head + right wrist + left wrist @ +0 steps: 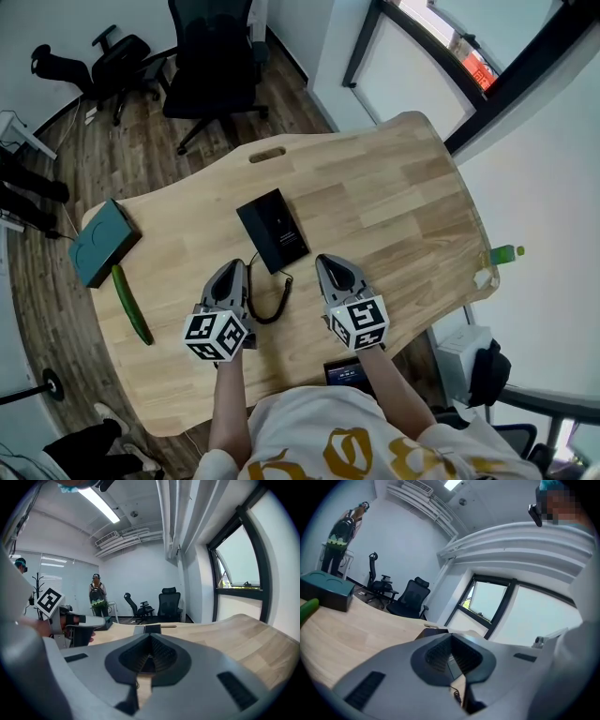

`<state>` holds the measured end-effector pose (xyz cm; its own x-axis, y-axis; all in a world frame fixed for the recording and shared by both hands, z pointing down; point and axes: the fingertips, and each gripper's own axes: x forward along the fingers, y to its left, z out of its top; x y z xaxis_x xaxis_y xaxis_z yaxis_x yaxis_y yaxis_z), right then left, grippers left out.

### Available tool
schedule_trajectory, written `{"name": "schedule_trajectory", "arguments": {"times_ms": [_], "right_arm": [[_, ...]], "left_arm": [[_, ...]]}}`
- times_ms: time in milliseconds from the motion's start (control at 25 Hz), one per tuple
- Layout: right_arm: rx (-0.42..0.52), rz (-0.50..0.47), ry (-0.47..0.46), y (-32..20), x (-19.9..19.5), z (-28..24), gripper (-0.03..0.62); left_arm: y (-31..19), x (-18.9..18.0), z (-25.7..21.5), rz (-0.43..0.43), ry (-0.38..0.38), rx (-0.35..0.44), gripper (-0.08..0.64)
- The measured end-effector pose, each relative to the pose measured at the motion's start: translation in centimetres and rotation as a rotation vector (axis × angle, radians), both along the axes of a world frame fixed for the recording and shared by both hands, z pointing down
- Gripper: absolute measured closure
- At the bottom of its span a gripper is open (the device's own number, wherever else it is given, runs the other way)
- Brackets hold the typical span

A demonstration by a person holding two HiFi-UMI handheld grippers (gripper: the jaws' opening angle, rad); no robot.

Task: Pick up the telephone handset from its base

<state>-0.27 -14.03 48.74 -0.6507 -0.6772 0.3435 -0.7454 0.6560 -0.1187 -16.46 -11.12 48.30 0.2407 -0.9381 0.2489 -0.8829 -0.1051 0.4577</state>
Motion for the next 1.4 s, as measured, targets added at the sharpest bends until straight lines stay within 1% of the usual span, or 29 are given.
{"name": "schedule_trajectory", "arguments": {"times_ms": [160, 360, 720, 960, 1120, 1240, 1400], "right_arm": [[-0.019, -0.017, 0.009, -0.7, -0.4, 0.9, 0.587], [-0.025, 0.002, 0.015, -1.9, -0.4, 1.7, 0.587], [-0.062, 0.000, 0.017, -3.2, -0.7, 3.4, 0.587], [-0.084, -0.022, 0.025, -3.5, -1.1, 4.7, 0.587], [-0.103, -0.041, 0.016, -3.7, -1.8, 5.5, 0.586], [-0.127, -0.038, 0.010, -3.8, -1.9, 6.1, 0.587], [-0.153, -0.031, 0.008, -3.8, -1.9, 7.0, 0.586]], "left_arm": [[-0.6, -0.9, 1.2, -0.034, 0.038, -0.024, 0.554], [-1.6, -0.7, 2.9, -0.024, 0.055, -0.063, 0.554], [-3.1, -0.8, 5.3, -0.011, 0.044, -0.114, 0.554], [-3.9, -1.2, 6.4, -0.043, 0.050, -0.140, 0.552], [-4.2, -1.1, 7.0, -0.038, 0.055, -0.156, 0.552], [-4.4, -0.9, 7.8, -0.027, 0.071, -0.176, 0.552], [-4.7, -0.1, 8.7, -0.002, 0.109, -0.202, 0.552]]}}
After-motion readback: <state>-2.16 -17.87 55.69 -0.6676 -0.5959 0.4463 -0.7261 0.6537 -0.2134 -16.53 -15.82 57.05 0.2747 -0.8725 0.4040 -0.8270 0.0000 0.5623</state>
